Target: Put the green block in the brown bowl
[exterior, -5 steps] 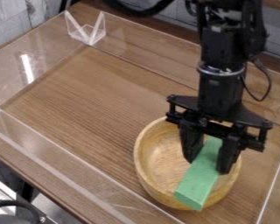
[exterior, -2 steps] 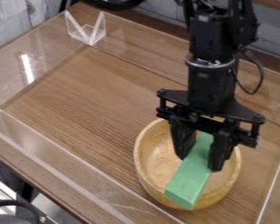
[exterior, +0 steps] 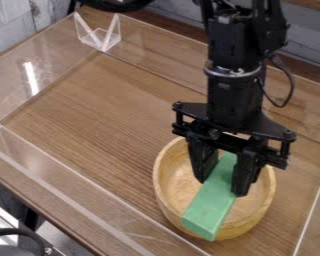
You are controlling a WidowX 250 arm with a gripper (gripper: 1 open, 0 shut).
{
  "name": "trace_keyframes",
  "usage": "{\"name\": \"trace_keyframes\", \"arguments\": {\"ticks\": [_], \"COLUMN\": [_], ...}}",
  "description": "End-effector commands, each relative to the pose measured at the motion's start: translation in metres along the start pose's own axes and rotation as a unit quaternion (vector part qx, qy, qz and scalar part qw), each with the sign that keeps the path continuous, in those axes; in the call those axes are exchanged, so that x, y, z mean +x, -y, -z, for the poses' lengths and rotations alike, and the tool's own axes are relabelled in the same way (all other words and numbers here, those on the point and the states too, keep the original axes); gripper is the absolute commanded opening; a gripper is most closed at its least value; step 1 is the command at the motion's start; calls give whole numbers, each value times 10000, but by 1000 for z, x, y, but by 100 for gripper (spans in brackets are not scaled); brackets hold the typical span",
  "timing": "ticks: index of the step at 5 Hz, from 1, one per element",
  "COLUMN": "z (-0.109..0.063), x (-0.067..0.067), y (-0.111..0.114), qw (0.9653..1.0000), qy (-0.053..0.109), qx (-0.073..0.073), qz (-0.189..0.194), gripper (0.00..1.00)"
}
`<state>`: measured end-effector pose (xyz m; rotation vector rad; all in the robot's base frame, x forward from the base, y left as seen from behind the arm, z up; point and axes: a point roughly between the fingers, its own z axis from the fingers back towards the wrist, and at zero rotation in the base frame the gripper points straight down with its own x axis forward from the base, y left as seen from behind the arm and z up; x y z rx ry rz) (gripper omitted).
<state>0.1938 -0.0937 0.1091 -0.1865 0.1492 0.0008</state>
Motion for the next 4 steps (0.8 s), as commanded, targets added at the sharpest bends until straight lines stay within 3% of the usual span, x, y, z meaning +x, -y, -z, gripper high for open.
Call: {"name": "trace_keyframes", "arguments": {"ticks": [1,4], "z": [-9,-7], "x": [0,-5], "y": [0,-4], "qw": [9997,9995], "qy": [235,277], "qx": [-85,-129], "qz": [22,1], "gripper": [0,0]}}
